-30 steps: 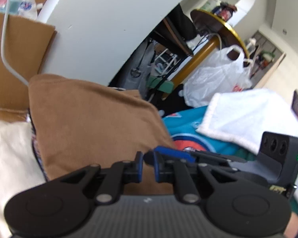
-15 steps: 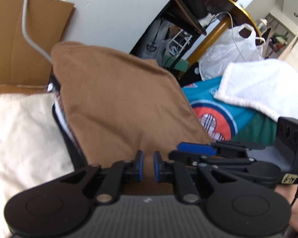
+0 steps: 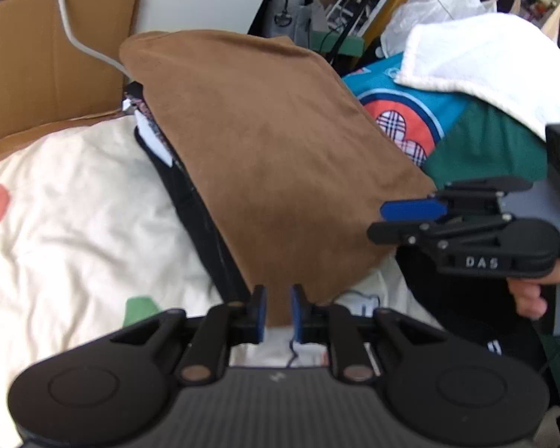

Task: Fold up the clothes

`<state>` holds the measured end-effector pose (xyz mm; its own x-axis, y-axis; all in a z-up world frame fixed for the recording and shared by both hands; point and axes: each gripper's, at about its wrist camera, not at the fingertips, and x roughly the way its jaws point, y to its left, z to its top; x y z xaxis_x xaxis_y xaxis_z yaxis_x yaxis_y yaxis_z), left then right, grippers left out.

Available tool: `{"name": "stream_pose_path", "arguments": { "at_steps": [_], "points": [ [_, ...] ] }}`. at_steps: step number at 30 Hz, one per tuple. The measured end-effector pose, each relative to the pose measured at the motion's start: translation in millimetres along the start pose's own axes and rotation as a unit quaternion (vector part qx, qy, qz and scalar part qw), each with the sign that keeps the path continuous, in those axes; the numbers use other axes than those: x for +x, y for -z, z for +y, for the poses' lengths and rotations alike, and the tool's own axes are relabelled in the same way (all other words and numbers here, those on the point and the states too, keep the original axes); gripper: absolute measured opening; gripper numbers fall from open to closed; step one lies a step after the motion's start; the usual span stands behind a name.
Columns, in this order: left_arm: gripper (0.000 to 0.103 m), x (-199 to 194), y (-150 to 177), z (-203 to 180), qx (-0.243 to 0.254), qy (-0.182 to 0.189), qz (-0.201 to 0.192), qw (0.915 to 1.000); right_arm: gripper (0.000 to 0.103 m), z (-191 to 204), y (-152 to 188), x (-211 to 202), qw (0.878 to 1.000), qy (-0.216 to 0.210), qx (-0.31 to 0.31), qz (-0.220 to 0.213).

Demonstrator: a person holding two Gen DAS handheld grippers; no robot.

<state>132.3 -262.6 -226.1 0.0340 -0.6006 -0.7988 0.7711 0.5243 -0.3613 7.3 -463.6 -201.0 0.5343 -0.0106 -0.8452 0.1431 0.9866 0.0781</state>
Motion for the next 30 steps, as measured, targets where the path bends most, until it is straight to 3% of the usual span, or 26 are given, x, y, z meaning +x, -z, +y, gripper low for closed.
{"name": "stream_pose_path", "arguments": {
  "at_steps": [5, 10, 13, 17, 20, 22, 25, 27, 30],
  "points": [
    [0.028, -57.7, -9.8, -12.8, -0.013, -0.020, -0.029, 0.9993, 0.041, 11.2, -13.6, -26.8, 1.000, 0.012, -0.006, 0.018],
    [0.043, -106.1, -25.7, -19.5, -0.089, -0.064, -0.047, 0.9929, 0.068, 25.8, -43.3, -67.0, 1.000, -0.002, 0.003, -0.002],
    [0.044, -137.4, -30.7, -29.9, -0.104, -0.090, -0.065, 0.9883, 0.083, 30.6, -62.5, -90.2, 0.999, -0.015, 0.032, -0.013],
    [0.049, -174.8, -29.3, -38.9, -0.131, -0.131, -0.075, 0.9799, 0.094, 36.4, -79.0, -118.9, 0.997, -0.024, 0.063, -0.028],
    [0.062, -198.6, -24.5, -47.1, -0.152, -0.159, -0.077, 0.9725, 0.103, 46.0, -87.9, -142.8, 0.996, -0.029, 0.073, -0.042],
    [0.080, -213.5, -21.2, -55.8, -0.150, -0.173, -0.087, 0.9695, 0.103, 53.5, -89.7, -155.3, 0.995, -0.039, 0.086, -0.039],
    [0.096, -239.3, -10.9, -67.5, -0.143, -0.186, -0.109, 0.9660, 0.103, 62.9, -89.4, -168.9, 0.992, -0.057, 0.105, -0.031],
    [0.102, -256.1, -2.8, -72.7, -0.147, -0.198, -0.122, 0.9614, 0.103, 73.3, -85.3, -179.9, 0.991, -0.063, 0.113, -0.032],
    [0.103, -265.3, 5.8, -76.9, -0.150, -0.213, -0.120, 0.9581, 0.103, 85.0, -80.3, -189.2, 0.990, -0.068, 0.119, -0.037]
  ]
}}
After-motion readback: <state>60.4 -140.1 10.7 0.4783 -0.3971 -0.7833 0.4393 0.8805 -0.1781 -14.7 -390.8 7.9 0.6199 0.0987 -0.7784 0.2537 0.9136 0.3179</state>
